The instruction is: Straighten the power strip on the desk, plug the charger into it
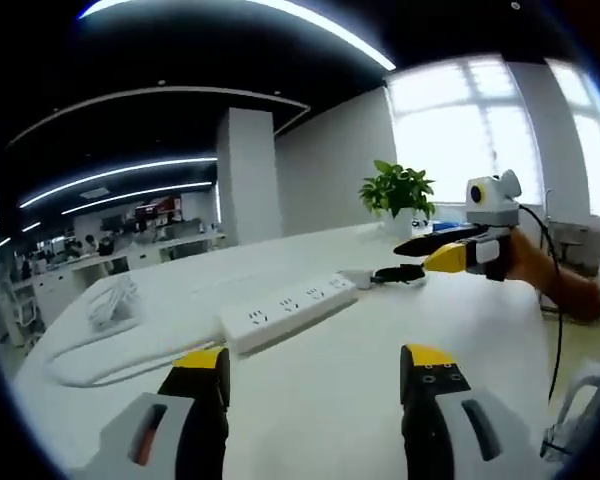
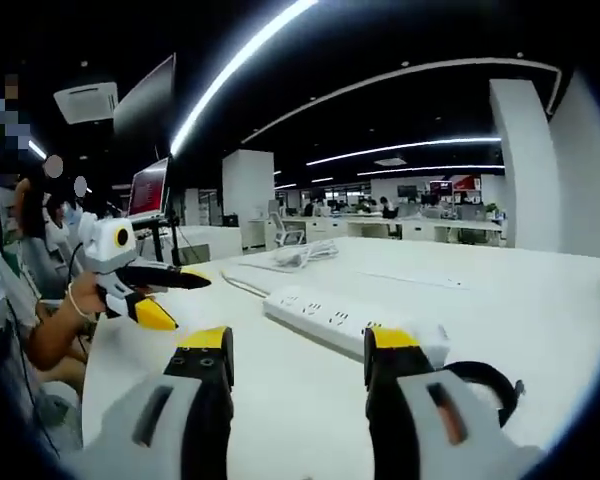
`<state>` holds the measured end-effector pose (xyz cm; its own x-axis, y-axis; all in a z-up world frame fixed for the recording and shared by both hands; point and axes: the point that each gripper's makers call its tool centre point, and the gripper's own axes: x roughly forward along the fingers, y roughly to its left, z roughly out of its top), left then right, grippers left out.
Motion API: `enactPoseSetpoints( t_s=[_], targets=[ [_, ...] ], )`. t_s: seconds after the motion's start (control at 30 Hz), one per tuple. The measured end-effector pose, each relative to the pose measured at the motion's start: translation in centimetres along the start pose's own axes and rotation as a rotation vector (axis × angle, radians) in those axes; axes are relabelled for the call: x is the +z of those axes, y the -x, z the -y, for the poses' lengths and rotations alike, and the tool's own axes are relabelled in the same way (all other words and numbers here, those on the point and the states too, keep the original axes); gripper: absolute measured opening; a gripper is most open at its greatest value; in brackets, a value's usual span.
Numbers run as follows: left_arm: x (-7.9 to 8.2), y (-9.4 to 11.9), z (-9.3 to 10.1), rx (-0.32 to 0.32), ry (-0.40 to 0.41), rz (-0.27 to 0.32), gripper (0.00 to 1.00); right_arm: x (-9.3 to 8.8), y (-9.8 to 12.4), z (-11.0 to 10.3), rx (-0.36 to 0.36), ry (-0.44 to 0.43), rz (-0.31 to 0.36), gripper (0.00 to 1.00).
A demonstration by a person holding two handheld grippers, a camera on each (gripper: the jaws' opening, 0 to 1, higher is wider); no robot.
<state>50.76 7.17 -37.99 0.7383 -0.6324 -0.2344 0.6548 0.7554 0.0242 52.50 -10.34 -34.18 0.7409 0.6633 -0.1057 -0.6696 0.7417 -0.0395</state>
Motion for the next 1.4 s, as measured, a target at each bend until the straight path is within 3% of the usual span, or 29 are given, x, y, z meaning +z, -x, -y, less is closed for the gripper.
enactPoseSetpoints(
  t_s=[0.23, 0.33, 0.73, 1.4],
  targets=[
    [-0.7, 0.8, 0.5, 0.002, 0.033, 0.014, 0.73, -0.1, 1.1, 1.1, -0.022, 0.118, -0.006, 0.53],
    [-0.8, 1.3, 0.7, -0.006, 0.052, 0.021, 0.79, -0.6, 1.5, 2.0, -0.013, 0.136, -0.010, 0.55],
    [-1.1, 2.1, 1.9, -0.022, 0.062, 0.031, 0.81, -2.4, 2.1, 6.4, -0.019, 0.094, -0.062, 0.55],
    [-1.2, 2.8, 2.6, -0.022, 0.059, 0.029, 0.81, -3.9, 2.9, 9.6, 0.077, 0.037, -0.167, 0.51]
  ],
)
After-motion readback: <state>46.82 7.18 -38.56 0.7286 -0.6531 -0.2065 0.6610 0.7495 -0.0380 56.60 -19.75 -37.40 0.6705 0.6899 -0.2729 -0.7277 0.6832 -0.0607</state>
